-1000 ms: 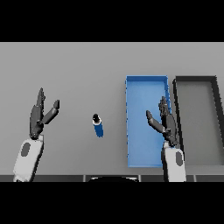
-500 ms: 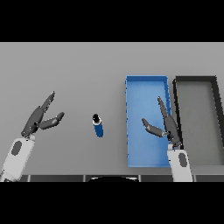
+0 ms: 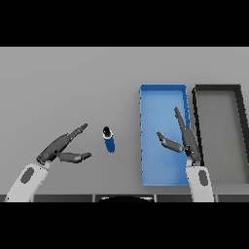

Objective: Pick up the blue pipe and place it into the blue bin.

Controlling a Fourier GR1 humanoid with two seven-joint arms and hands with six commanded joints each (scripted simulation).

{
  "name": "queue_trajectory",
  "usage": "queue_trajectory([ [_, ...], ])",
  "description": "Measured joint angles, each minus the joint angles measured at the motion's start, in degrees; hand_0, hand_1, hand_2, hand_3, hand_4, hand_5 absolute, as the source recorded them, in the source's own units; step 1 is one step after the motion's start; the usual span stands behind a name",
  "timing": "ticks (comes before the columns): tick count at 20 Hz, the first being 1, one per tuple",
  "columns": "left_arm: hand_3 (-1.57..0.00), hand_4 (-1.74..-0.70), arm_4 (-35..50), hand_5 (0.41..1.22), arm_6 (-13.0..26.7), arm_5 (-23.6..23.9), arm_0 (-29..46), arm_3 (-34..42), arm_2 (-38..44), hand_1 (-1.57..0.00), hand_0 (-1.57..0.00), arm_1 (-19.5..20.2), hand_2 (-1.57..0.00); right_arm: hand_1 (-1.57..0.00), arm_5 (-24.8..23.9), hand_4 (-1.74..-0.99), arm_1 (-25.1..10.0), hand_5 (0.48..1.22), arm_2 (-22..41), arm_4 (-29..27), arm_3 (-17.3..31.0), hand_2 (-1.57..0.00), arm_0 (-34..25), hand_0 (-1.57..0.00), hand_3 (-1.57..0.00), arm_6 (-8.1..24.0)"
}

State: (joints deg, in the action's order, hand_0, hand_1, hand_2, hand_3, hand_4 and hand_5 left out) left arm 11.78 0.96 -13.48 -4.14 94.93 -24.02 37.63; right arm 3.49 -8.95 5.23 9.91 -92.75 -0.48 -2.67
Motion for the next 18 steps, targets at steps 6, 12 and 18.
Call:
queue_trajectory([
  [6, 0.00, -1.14, -4.7, 0.479, -0.2, -0.1, -1.6, -0.5, -5.2, 0.00, 0.00, -4.7, 0.00, 0.00, 0.2, -1.209, -0.2, 0.567, 0.1, 0.1, -1.1, 0.00, 0.5, 0.00, 0.00, -0.4],
  [12, 0.00, -1.13, -7.2, 0.487, -2.3, 2.0, -5.7, -7.7, -6.8, 0.00, 0.00, -12.6, 0.00, 0.00, 0.4, -1.205, 0.1, 0.554, -0.1, -0.4, -0.6, 0.00, 1.5, 0.00, 0.00, -1.6],
  [18, 0.00, -1.10, -9.0, 0.497, -4.5, 4.1, -7.8, -15.1, -7.6, 0.00, 0.00, -19.2, 0.00, 0.00, 0.7, -1.200, 0.4, 0.547, -0.1, -1.1, -1.0, 0.00, 1.5, 0.00, 0.00, -0.8],
])
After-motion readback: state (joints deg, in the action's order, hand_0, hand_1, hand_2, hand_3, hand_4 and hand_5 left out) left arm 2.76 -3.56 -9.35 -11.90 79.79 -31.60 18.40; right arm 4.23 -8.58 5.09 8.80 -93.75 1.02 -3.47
